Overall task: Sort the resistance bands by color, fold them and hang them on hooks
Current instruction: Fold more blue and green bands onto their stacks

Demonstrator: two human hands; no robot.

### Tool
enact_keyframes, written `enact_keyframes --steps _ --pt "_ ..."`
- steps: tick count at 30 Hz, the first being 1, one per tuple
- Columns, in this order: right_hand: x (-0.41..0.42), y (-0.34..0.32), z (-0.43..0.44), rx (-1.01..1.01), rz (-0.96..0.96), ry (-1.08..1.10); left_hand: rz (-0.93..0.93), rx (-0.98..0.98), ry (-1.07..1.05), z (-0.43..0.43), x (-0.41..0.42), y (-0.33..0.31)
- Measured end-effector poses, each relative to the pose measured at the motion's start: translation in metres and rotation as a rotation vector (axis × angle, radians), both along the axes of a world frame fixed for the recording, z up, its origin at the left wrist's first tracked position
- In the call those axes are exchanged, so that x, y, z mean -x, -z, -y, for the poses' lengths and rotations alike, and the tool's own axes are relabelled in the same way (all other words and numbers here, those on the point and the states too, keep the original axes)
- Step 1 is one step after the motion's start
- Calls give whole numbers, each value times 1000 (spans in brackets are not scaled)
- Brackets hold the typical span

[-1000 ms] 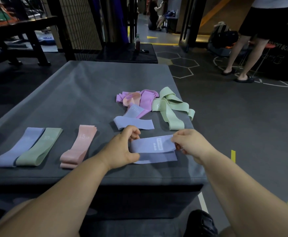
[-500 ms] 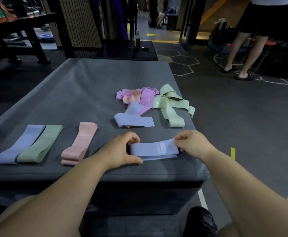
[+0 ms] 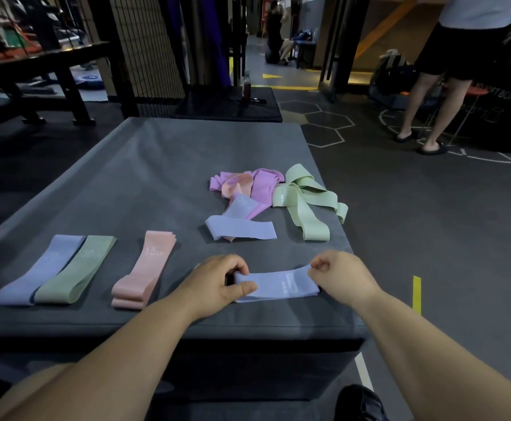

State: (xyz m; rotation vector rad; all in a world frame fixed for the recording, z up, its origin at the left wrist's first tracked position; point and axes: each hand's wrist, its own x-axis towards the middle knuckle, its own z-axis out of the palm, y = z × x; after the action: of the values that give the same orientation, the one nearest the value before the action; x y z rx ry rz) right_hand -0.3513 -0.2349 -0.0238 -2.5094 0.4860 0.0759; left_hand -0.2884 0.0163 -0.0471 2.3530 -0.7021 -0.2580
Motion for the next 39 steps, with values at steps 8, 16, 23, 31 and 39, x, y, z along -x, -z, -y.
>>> enact_keyframes --steps 8,16,23,31,39 --pt "2 5 -2 56 44 -2 156 -56 25 2 3 2" --pt "8 9 -5 202 130 -117 192 -167 82 4 9 4" --pt "12 16 -4 378 114 -500 217 -336 145 5 11 9" --pt "21 27 1 456 -3 -561 227 -399 154 6 22 6" --pt "25 29 -1 480 -10 -531 313 -392 302 11 18 8"
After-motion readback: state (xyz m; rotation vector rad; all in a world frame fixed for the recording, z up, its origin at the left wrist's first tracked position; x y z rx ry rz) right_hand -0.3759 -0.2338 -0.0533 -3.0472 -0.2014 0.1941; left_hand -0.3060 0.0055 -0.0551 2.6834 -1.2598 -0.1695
